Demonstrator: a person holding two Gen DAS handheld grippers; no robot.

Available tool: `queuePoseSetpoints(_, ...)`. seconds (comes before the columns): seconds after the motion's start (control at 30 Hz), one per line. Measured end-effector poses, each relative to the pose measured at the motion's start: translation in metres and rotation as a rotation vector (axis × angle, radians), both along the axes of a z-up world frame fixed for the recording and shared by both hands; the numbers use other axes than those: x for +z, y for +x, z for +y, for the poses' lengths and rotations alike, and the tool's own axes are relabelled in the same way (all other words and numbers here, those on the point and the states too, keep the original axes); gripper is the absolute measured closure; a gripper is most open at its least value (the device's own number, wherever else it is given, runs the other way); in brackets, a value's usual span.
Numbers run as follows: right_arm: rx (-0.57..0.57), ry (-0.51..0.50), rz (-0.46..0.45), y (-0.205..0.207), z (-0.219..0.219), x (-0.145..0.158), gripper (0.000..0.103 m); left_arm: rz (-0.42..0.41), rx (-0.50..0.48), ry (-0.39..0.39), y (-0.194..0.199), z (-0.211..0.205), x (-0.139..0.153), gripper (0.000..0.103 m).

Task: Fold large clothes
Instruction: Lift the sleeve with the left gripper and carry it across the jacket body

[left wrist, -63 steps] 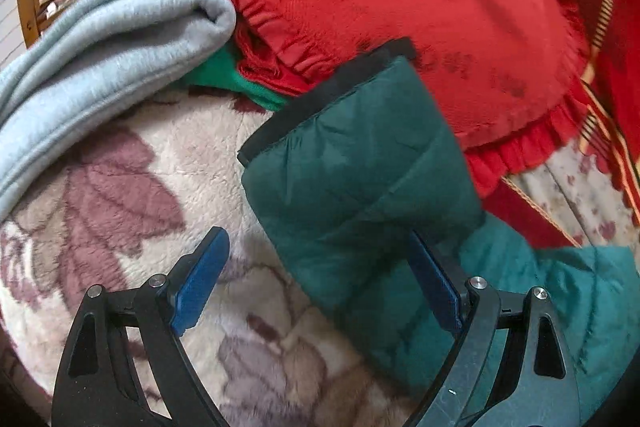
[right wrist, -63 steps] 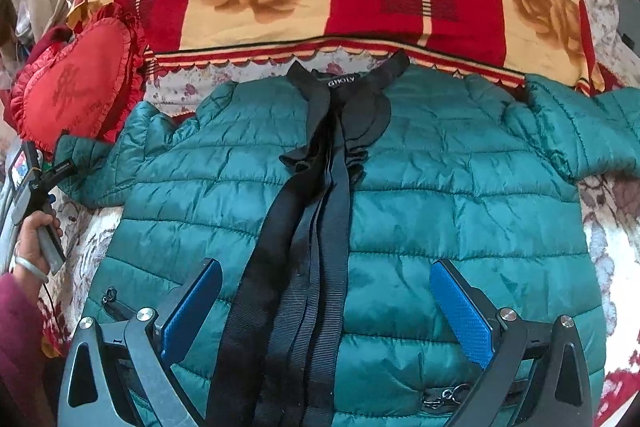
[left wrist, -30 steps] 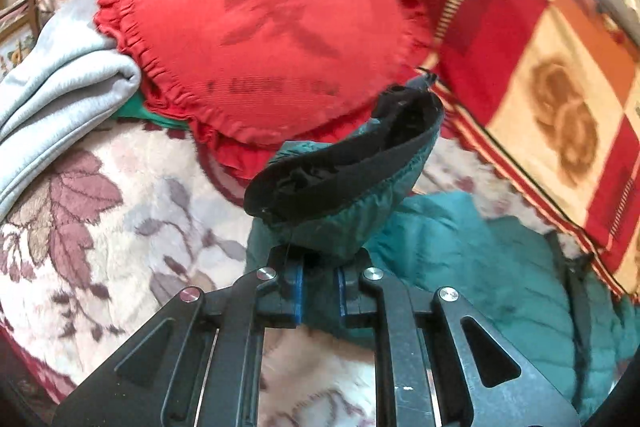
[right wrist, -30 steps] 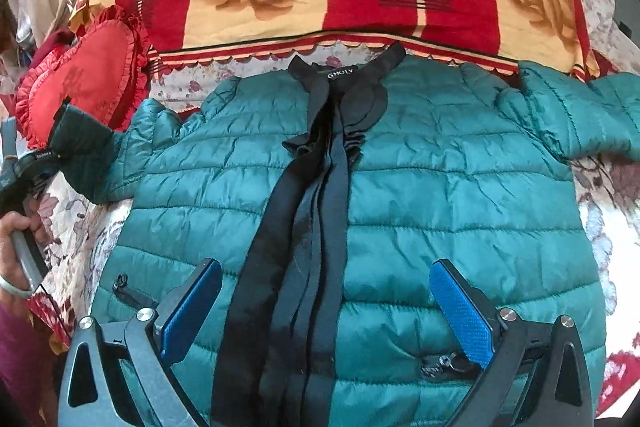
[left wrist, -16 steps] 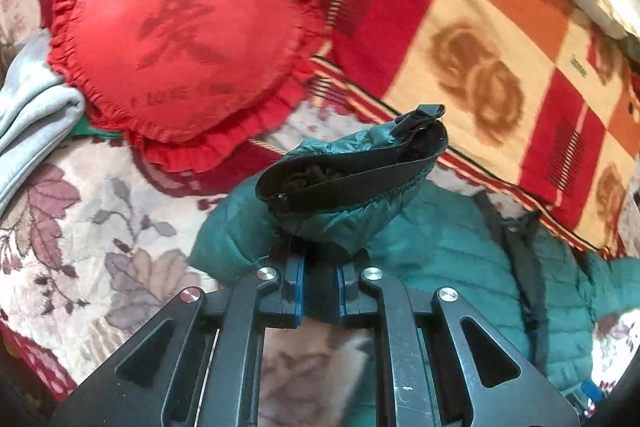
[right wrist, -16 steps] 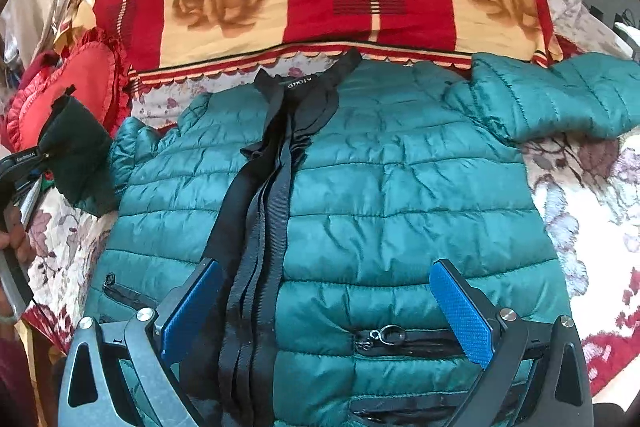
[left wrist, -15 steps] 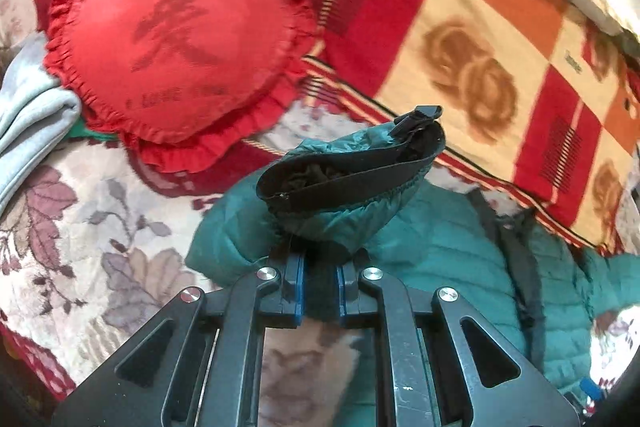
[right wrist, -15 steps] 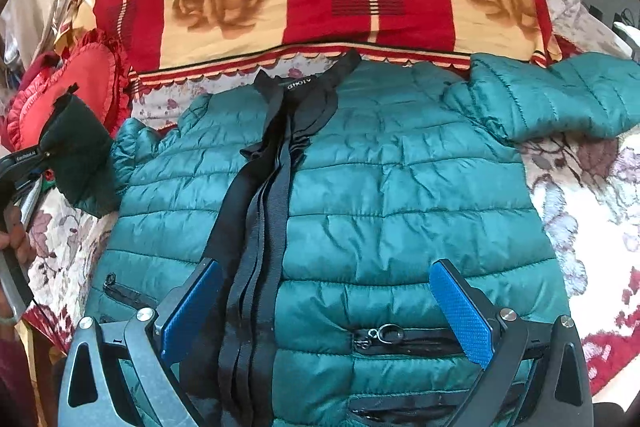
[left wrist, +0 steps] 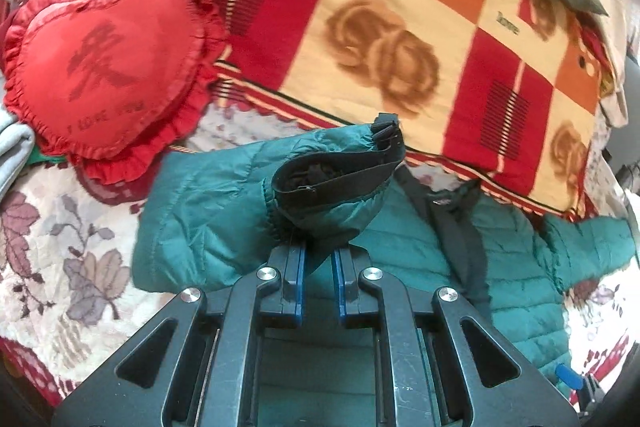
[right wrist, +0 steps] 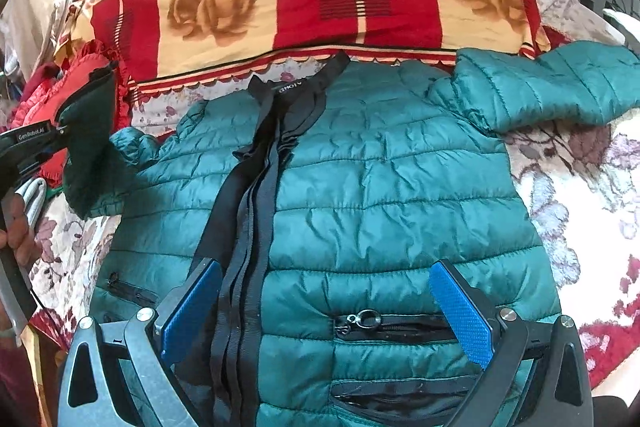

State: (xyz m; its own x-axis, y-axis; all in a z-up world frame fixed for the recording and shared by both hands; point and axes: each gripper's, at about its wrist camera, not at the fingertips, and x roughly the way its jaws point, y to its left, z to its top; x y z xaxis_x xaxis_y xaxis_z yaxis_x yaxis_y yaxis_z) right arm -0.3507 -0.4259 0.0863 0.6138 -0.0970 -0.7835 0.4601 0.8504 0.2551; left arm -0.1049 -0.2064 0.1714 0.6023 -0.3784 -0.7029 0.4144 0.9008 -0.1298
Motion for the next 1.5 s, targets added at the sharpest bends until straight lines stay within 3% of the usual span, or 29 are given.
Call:
queuePoseSetpoints(0.53,-0.059,0.049,-0.019,-0.017,-0.025,-0.005,0.0,0.018,-0.202,-0.005,-0.046,-0.101,0.01,0.093)
queuePoseSetpoints(0.83,-0.08,0.07,-0.026,-0.023,-0.036,-0.009,0.0,0.055,-0.292,-0.015,-0.069,-0.148,0.002,0.093)
queuePoseSetpoints(1.5,-0.106,0.113,-0.014,-0.027,-0.048,-0.018,0.0,0.195,-0.328,-0.048,-0.063,-0.181,-0.051,0.093)
